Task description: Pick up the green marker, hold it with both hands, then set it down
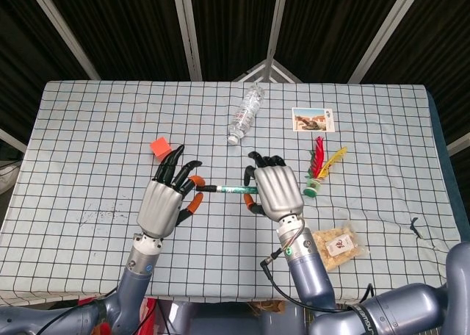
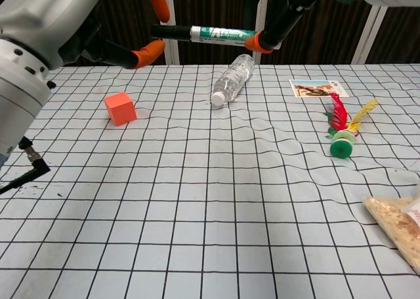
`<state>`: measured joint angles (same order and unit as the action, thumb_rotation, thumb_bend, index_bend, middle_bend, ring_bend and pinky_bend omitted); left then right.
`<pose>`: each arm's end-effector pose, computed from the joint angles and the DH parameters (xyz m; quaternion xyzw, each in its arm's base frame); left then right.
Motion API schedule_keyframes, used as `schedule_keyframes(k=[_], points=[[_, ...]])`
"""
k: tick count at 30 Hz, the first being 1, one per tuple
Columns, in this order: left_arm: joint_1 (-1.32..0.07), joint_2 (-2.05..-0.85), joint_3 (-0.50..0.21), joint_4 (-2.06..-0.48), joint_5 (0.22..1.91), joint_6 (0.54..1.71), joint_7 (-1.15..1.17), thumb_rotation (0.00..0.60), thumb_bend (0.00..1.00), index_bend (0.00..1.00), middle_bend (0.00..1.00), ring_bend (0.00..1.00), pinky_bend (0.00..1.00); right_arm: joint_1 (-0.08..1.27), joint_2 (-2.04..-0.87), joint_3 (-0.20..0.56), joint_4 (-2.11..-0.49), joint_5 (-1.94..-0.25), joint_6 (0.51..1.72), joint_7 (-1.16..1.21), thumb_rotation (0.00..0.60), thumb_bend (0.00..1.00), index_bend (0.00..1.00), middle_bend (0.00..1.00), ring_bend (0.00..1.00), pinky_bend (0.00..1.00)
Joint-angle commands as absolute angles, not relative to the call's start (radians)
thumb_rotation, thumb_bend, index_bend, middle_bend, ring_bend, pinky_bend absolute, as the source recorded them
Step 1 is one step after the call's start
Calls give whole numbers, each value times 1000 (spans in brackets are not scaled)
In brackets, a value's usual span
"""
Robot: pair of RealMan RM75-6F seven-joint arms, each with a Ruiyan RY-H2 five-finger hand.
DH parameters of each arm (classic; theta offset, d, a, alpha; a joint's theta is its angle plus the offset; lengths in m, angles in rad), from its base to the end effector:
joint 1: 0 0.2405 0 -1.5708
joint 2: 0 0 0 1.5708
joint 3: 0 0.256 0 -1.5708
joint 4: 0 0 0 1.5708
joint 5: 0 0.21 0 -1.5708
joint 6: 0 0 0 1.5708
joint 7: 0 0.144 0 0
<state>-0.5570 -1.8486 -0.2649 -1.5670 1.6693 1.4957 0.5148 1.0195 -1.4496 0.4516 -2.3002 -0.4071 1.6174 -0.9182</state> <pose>-0.0537 0.2641 0.0049 -0.5908 -0.2183 -0.6339 0.4488 0.0068 -0.2864 0.0777 0.6564 -0.4447 0.4037 0.4566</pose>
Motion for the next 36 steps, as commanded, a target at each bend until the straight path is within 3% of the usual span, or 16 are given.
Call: schedule_keyframes(k=[1, 36], points=[[-560, -1851, -267, -1561, 1668, 1497, 514, 600, 446, 507, 282, 0, 131, 1020, -1446, 449, -2302, -406, 1616, -916, 600, 567, 774, 192, 251, 190], [-580, -1867, -278, -1530, 1659, 1521, 509, 600, 514, 619, 334, 0, 131, 1022, -1417, 433, -2314, -398, 1615, -880, 600, 575, 786, 191, 252, 190]])
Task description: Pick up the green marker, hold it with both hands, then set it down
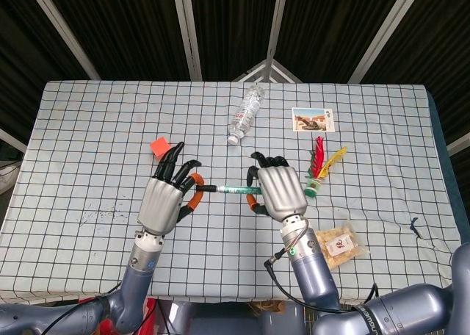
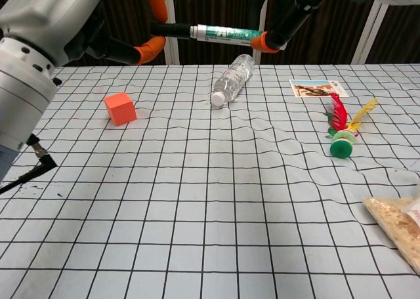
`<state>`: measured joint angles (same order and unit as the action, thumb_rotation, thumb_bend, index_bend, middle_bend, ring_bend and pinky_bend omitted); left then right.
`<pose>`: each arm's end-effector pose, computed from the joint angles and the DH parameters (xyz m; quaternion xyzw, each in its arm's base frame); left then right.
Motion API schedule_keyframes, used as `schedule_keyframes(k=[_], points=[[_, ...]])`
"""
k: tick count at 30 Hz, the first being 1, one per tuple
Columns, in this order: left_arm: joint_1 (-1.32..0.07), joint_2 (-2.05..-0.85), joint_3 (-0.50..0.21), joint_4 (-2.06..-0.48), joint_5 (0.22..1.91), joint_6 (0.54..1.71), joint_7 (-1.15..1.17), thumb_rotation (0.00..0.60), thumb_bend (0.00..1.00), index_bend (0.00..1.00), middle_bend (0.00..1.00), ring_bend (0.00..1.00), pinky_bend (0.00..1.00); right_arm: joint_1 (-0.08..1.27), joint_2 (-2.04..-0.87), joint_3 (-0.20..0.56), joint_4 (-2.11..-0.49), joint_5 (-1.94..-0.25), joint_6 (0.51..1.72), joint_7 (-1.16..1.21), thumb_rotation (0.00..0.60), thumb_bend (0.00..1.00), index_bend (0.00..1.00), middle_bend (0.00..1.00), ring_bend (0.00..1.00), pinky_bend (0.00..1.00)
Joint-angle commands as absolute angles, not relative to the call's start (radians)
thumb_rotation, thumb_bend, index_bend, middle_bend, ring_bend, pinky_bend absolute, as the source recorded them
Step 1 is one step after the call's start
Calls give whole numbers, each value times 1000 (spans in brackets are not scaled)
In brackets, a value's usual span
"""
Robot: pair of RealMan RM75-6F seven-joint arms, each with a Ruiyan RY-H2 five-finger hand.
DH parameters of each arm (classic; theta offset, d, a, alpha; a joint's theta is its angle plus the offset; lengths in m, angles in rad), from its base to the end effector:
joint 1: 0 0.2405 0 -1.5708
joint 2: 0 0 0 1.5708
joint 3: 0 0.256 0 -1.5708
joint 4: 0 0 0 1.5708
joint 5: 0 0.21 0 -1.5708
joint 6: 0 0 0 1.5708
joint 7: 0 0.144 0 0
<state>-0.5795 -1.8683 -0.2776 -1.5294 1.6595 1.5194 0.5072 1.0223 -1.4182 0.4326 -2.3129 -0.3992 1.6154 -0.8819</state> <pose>-0.0520 0.2700 0.0039 -0.5803 -0.2135 -0.6396 0.4568 0.0023 -0.2863 0.0815 0.6542 -0.4495 0.4026 0.4559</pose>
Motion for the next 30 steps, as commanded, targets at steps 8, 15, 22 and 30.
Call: schedule_keyframes(k=[8, 15, 22, 30], points=[[-575, -1857, -273, -1534, 1650, 1521, 505, 600, 514, 621, 335, 0, 131, 1021, -1415, 427, -2311, -401, 1614, -872, 600, 575, 787, 192, 253, 190], [-555, -1834, -256, -1541, 1655, 1543, 479, 600, 514, 621, 332, 0, 131, 1012, -1404, 412, -2287, -400, 1606, -867, 600, 576, 791, 191, 254, 190], [-494, -1736, -237, -1585, 1667, 1603, 449, 600, 514, 622, 333, 0, 130, 973, -1384, 366, -2244, -422, 1555, -822, 600, 577, 791, 191, 253, 190], [-379, -1652, -141, -1548, 1641, 1663, 296, 600, 514, 623, 336, 0, 130, 902, -1373, 274, -2202, -523, 1486, -729, 600, 582, 793, 191, 253, 190]])
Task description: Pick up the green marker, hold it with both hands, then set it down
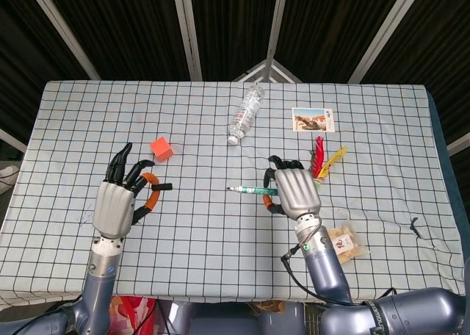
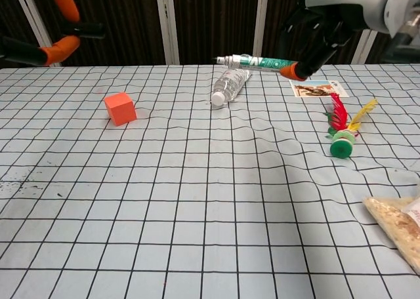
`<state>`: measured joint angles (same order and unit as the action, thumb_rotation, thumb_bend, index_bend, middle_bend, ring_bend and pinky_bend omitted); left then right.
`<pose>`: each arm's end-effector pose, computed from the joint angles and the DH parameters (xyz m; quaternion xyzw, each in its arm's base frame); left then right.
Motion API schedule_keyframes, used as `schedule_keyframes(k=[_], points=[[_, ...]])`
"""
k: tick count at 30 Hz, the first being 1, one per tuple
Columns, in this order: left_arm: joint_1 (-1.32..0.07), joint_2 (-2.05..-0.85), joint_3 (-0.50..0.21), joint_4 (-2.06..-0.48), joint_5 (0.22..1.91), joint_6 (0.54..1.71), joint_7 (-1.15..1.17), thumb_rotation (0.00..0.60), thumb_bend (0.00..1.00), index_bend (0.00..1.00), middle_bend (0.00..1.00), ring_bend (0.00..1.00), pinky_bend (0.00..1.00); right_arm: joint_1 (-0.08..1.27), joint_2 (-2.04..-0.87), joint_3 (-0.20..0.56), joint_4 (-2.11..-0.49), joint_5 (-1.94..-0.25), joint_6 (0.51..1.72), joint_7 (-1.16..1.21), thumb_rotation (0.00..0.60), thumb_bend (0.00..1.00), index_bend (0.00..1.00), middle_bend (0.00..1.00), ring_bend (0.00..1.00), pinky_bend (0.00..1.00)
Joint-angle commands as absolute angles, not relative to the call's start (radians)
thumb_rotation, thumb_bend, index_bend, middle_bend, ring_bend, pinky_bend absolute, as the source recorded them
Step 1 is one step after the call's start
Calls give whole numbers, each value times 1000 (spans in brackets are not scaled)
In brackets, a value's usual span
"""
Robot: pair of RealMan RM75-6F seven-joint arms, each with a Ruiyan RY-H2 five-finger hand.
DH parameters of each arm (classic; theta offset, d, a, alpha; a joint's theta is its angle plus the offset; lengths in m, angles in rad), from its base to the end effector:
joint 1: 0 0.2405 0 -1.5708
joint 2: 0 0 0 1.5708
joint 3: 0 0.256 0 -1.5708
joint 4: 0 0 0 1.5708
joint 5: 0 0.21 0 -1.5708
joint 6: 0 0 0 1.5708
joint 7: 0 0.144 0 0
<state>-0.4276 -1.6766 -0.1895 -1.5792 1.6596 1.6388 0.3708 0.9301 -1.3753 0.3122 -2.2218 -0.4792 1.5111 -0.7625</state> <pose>-0.1284 0.2544 0.0464 -0.5581 -0.2393 -0.6201 0.4967 -0.0449 -0.2948 0.0697 0.6487 -0.4664 0.3783 0.4674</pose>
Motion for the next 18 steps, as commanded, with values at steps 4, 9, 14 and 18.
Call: schedule_keyframes(k=[4, 9, 14, 18], points=[[-326, -1659, -89, -1458, 1597, 1661, 177, 600, 514, 622, 332, 0, 127, 871, -1407, 215, -2155, -593, 1463, -691, 600, 584, 794, 191, 253, 190], [-288, -1701, -66, -1313, 1538, 1629, 20, 600, 511, 608, 329, 0, 126, 835, -1498, 151, -2048, -680, 1431, -626, 600, 586, 794, 191, 254, 190], [-284, -1764, -75, -1156, 1500, 1583, -102, 600, 511, 560, 315, 0, 126, 811, -1588, 111, -1929, -711, 1390, -588, 600, 586, 795, 192, 254, 190], [-299, -1815, -82, -1054, 1478, 1522, -142, 600, 509, 537, 307, 0, 126, 795, -1654, 98, -1837, -718, 1350, -556, 600, 587, 796, 191, 254, 190]])
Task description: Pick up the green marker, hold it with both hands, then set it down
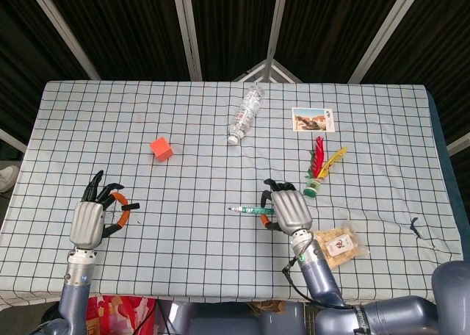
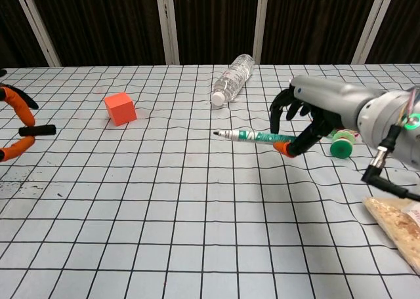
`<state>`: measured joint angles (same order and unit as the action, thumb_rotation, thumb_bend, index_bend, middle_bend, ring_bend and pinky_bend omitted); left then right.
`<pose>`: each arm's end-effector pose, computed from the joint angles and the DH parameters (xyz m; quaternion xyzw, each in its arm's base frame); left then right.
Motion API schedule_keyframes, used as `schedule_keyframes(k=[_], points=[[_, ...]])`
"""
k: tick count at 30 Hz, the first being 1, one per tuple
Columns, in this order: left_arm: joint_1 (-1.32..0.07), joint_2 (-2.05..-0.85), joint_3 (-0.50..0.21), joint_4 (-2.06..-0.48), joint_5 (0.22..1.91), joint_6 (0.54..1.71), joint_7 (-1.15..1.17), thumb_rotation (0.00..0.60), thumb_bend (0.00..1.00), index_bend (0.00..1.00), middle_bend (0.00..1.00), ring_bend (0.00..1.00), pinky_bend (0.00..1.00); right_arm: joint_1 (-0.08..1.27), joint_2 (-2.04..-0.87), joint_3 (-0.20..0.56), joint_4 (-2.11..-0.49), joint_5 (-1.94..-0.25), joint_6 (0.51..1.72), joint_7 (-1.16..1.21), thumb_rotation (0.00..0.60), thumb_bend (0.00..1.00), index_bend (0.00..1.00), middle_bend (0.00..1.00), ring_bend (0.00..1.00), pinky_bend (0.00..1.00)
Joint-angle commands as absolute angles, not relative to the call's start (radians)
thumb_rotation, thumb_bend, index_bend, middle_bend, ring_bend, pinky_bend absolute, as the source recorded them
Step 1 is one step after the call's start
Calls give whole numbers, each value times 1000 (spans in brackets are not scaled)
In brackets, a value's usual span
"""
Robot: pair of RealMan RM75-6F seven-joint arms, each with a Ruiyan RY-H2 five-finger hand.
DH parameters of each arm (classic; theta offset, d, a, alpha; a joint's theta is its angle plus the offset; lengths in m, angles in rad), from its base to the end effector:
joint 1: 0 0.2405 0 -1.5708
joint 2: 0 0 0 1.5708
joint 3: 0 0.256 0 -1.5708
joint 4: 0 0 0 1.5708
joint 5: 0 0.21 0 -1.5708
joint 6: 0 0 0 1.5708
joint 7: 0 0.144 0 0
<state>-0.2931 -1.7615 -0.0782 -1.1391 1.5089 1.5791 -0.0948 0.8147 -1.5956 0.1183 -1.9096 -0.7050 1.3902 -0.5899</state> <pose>-0.2532 0.2412 0.0029 -0.5519 -0.3818 -0.5445 0.5031 -0.0989 -0.2822 -0.0120 0.6638 -0.4873 0.3637 0.4354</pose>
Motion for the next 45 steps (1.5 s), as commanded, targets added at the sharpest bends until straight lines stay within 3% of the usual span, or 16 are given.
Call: schedule_keyframes(k=[1, 7, 13, 19, 22, 24, 33, 40, 45], points=[[-305, -1831, -81, -1025, 1475, 1504, -148, 600, 508, 531, 305, 0, 127, 790, -1673, 97, -1810, -720, 1338, -545, 600, 587, 796, 192, 254, 190], [-350, -1949, -69, -846, 1470, 1386, -212, 600, 504, 471, 290, 0, 128, 773, -1783, 91, -1637, -731, 1255, -507, 600, 589, 797, 191, 254, 190], [-372, -2018, -61, -739, 1493, 1370, -283, 600, 501, 377, 247, 0, 126, 762, -1838, 106, -1548, -759, 1222, -490, 600, 590, 800, 191, 253, 190], [-387, -2014, -30, -725, 1540, 1382, -297, 600, 498, 152, 53, 0, 33, 757, -1848, 114, -1523, -778, 1210, -515, 600, 590, 782, 191, 244, 188], [-385, -1980, -32, -773, 1559, 1428, -319, 600, 497, 126, 10, 0, 15, 753, -1831, 115, -1551, -770, 1203, -545, 600, 576, 620, 189, 208, 162], [-382, -1952, -40, -814, 1564, 1455, -319, 600, 498, 126, 2, 0, 8, 753, -1818, 118, -1576, -749, 1198, -576, 600, 492, 448, 171, 181, 142], [-351, -1753, -48, -1095, 1581, 1529, -199, 600, 496, 105, 0, 0, 0, 763, -1740, 128, -1723, -616, 1235, -759, 600, 260, 43, 95, 135, 117], [-295, -1578, -40, -1327, 1592, 1596, -104, 600, 491, 57, 0, 0, 0, 729, -1654, 171, -1881, -636, 1281, -710, 600, 236, 0, 68, 131, 112], [-238, -1463, -15, -1381, 1584, 1630, 19, 600, 497, 81, 2, 0, 0, 645, -1495, 159, -1990, -746, 1342, -614, 600, 235, 10, 69, 131, 112]])
